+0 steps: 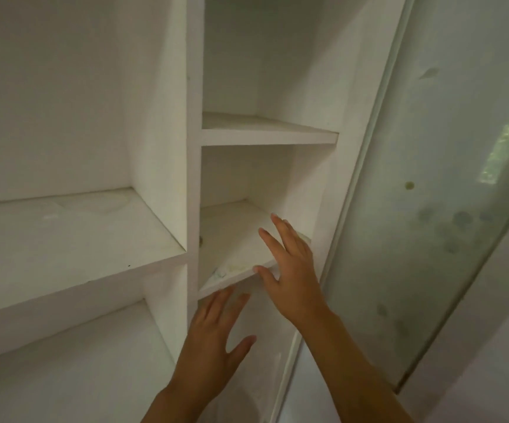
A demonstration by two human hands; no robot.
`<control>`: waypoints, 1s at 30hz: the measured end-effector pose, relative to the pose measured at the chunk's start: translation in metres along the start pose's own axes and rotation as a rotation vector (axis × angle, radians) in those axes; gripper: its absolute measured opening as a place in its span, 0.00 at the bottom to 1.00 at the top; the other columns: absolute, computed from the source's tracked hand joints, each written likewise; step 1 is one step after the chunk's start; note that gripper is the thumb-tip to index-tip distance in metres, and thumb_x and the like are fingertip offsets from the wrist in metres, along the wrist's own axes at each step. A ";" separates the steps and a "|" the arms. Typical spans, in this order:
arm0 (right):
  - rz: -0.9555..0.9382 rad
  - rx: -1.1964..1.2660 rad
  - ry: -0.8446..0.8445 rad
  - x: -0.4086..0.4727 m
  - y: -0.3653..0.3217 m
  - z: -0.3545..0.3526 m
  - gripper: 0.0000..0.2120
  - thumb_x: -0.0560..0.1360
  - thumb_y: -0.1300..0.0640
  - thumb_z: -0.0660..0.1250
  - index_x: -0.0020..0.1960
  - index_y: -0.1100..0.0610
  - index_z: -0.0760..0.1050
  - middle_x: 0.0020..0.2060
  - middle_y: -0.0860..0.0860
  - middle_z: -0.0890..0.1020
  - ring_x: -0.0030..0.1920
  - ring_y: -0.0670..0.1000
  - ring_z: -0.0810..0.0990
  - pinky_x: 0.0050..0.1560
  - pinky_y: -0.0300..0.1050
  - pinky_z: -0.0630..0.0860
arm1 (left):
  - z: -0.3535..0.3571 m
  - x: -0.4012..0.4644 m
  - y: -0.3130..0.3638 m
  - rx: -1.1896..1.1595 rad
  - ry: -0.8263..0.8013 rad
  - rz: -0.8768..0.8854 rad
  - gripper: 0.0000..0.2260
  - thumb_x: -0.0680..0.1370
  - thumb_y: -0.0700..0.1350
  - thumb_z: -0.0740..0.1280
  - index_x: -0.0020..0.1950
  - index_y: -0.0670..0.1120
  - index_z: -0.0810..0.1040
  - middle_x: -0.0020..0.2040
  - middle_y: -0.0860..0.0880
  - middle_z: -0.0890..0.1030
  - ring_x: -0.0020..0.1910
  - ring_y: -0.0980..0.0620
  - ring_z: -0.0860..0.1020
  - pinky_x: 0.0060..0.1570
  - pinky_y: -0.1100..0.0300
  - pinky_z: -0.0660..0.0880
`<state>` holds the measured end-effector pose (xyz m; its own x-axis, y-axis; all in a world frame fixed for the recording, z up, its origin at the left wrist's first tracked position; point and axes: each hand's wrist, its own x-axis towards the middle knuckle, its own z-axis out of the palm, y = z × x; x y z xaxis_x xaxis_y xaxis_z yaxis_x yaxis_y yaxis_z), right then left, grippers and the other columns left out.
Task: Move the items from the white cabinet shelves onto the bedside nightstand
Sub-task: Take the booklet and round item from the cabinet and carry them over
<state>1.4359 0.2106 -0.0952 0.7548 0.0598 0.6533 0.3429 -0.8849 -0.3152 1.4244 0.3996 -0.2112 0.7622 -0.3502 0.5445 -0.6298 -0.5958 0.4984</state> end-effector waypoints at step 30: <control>-0.363 0.453 -0.170 -0.074 0.113 0.167 0.20 0.81 0.59 0.72 0.72 0.58 0.78 0.79 0.55 0.69 0.77 0.53 0.68 0.73 0.47 0.71 | 0.136 -0.060 -0.034 0.277 0.016 -0.678 0.32 0.81 0.67 0.59 0.83 0.62 0.55 0.84 0.56 0.58 0.83 0.52 0.57 0.80 0.47 0.63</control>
<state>1.5122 0.1836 -0.2943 0.6110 0.4268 0.6668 0.7711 -0.5115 -0.3792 1.4207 0.3424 -0.3523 0.9673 0.1698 0.1882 0.0421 -0.8397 0.5415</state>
